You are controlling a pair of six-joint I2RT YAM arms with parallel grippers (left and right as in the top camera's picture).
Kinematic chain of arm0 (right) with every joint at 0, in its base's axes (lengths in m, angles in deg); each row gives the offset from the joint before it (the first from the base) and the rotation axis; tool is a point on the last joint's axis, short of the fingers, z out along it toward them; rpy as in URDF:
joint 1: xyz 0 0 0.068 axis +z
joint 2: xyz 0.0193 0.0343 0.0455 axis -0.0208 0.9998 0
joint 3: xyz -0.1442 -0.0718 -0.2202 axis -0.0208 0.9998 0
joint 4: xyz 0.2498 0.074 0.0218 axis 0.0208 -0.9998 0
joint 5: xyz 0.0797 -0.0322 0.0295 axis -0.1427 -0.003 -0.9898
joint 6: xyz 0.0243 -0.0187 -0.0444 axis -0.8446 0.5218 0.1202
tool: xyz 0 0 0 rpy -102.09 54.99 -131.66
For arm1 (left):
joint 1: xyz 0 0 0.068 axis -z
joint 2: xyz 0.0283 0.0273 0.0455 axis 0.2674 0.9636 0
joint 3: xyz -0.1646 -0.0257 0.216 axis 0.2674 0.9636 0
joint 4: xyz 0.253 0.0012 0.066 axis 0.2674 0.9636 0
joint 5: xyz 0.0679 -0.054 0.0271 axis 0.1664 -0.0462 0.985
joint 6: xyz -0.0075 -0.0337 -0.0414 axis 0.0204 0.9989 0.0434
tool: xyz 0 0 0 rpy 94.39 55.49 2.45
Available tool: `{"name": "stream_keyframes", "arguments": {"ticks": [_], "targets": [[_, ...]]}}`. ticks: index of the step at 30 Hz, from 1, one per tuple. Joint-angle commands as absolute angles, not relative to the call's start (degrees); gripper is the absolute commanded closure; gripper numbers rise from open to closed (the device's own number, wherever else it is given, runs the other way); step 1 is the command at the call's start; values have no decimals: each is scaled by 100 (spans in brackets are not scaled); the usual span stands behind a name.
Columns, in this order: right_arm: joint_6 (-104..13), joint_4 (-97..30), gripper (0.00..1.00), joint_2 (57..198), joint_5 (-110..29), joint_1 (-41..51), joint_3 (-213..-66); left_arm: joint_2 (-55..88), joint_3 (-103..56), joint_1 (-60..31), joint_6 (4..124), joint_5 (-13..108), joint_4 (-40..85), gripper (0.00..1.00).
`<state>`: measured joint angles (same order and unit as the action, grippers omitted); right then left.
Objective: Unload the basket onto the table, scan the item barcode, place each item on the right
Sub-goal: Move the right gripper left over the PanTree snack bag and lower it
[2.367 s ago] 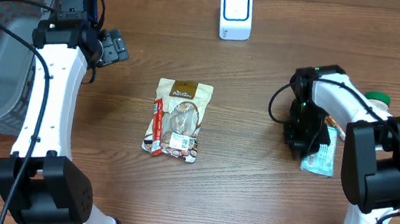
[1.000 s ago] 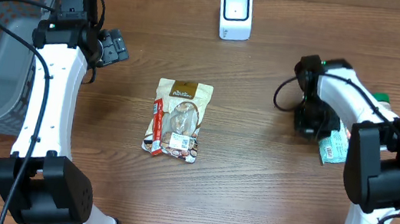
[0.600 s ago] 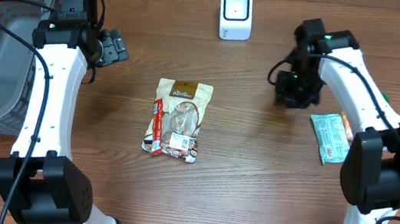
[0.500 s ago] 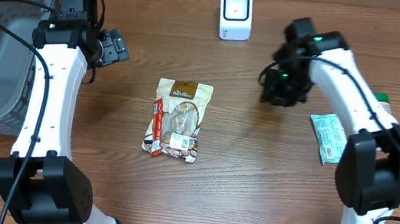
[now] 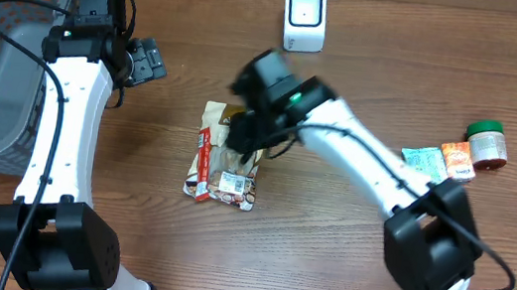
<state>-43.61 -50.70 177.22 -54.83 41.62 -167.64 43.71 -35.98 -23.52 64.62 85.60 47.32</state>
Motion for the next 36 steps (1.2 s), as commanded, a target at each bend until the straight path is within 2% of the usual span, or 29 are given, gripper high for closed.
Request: {"name": "stream_keyframes", "arguments": {"ticks": [1, 9, 25, 36], "targets": [[-4818, -4646, 62, 17679, -5000, 4680, -16808, 4358, -3668, -2363, 6373, 8637, 4712, 0], [-4848, -4156, 63, 17681, -3562, 5451, -16808, 4358, -3668, -2363, 6373, 8637, 4712, 0], [-5050, -4445, 62, 17683, -3564, 5217, -16808, 4358, -3668, -2363, 6373, 8639, 4712, 0], [-5054, -4508, 58, 17683, -3564, 5202, -16808, 4358, -3668, -2363, 6373, 8637, 4712, 0]]}}
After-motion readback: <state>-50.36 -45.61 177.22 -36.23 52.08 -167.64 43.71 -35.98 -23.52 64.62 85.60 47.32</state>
